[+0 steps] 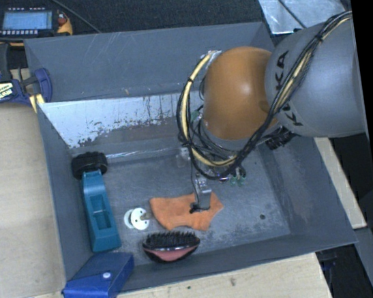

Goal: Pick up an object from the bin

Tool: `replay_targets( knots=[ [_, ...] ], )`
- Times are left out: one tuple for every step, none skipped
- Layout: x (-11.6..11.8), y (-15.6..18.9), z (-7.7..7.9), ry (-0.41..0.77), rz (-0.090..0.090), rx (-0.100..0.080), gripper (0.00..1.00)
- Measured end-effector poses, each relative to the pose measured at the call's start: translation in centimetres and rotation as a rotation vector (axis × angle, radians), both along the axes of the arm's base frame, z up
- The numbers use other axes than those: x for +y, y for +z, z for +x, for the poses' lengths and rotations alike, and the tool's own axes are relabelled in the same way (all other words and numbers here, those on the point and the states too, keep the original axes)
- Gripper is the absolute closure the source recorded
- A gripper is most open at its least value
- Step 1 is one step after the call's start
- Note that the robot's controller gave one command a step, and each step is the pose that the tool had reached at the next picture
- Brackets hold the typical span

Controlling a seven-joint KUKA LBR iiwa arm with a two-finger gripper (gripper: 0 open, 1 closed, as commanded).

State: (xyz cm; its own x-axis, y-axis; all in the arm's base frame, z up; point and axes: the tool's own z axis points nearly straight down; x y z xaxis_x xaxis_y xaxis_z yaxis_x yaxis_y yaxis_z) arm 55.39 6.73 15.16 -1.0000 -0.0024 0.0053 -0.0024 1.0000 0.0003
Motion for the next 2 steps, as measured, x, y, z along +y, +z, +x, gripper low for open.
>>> replay_targets(
  knots=[
    [0.0, 0.5, 0.2, -0.002, 0.001, -0.008, 0.0],
    [1.1, -3.7, -0.7, -0.057, 0.001, -0.015, 0.0]
  ],
)
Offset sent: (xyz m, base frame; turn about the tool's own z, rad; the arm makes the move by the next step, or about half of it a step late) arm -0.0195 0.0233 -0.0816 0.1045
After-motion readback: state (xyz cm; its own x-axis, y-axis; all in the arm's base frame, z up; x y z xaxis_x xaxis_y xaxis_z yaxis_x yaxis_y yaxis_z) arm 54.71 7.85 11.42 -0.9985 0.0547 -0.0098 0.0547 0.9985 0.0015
